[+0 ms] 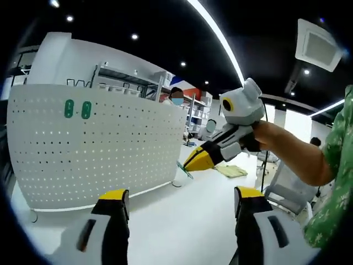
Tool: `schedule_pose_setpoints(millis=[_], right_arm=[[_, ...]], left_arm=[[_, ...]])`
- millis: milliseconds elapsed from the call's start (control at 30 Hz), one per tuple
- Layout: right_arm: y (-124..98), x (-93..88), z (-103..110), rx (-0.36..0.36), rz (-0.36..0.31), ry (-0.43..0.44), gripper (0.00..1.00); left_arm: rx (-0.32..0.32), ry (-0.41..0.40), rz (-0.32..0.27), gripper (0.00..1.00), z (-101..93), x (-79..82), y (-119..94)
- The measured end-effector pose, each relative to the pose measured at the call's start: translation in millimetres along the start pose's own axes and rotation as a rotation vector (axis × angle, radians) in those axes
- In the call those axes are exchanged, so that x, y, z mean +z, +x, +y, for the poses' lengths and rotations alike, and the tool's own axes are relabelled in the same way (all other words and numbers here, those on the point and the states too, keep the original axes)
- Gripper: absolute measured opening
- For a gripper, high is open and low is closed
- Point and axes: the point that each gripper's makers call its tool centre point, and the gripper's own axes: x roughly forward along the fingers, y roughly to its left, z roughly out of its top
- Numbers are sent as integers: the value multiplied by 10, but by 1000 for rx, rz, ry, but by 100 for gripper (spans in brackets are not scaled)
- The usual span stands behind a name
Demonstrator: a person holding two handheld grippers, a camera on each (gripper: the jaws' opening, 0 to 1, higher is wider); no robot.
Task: Insert the hook assembly into the mounting plate slot until the hook locks in place.
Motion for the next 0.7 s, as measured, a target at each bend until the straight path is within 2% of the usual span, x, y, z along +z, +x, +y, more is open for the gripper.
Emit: schedule_pose_setpoints(millis=[167, 200, 400, 533, 700], right_arm=[[-23, 44, -29, -29, -28, 8, 1], [-32, 77, -67, -54, -46, 9, 1], [-85, 279, -110, -105, -139, 37, 1], [-120, 425, -164, -163, -203, 37, 1], [-149, 610, -204, -224, -285, 44, 1]], left_arm=[[-2, -34, -34, 98, -33, 88, -12], [-3, -42, -38, 100, -37, 102, -13], [7, -37, -59, 100, -53, 170, -42], [7, -26, -61, 100, -76, 196, -64], [14, 6, -44, 100, -80, 194, -96]])
